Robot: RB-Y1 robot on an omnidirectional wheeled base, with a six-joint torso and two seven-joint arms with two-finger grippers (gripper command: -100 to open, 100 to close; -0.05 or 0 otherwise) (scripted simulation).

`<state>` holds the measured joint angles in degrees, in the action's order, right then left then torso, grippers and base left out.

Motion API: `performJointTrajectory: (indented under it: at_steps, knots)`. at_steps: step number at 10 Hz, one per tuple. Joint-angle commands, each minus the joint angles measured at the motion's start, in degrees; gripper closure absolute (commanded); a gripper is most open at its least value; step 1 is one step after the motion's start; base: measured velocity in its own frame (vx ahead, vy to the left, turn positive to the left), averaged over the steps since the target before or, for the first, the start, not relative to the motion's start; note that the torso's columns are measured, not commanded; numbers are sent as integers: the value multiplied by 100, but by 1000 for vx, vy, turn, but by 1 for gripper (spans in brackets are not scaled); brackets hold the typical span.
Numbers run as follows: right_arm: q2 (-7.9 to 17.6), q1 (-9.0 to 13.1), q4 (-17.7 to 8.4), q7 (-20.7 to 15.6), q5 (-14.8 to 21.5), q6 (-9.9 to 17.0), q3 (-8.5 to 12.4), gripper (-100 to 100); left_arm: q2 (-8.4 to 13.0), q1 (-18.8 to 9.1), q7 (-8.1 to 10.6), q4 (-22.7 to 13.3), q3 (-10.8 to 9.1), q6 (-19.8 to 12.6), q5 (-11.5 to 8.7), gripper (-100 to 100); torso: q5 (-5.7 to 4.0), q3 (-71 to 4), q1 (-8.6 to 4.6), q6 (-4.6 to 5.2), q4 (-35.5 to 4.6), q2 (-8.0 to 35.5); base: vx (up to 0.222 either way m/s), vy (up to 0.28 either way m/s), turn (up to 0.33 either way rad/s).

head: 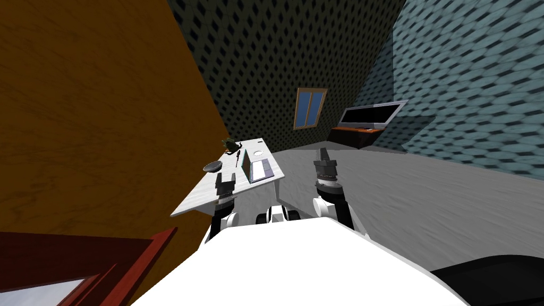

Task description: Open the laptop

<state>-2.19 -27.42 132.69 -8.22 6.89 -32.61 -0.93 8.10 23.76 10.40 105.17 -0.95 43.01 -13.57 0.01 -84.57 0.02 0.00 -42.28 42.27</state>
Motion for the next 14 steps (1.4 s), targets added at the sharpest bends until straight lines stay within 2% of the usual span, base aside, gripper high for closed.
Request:
performJointTrajectory:
  at_steps: [1,8,14]
  knots:
    - [0,0,0,0,0,0,0,0,2,-35,119,-337,4,106,-92,-100,-2,0,-6,-1,0,0,37,-71,12]
    - [0,0,0,0,0,0,0,0,-109,-144,436,-1266,30,324,-358,-100,-2,0,-4,0,0,1,45,-75,15]
    - [0,0,0,0,0,0,0,0,-491,-211,633,-1844,46,459,-523,-100,30,-26,-36,52,51,-59,33,-50,17]
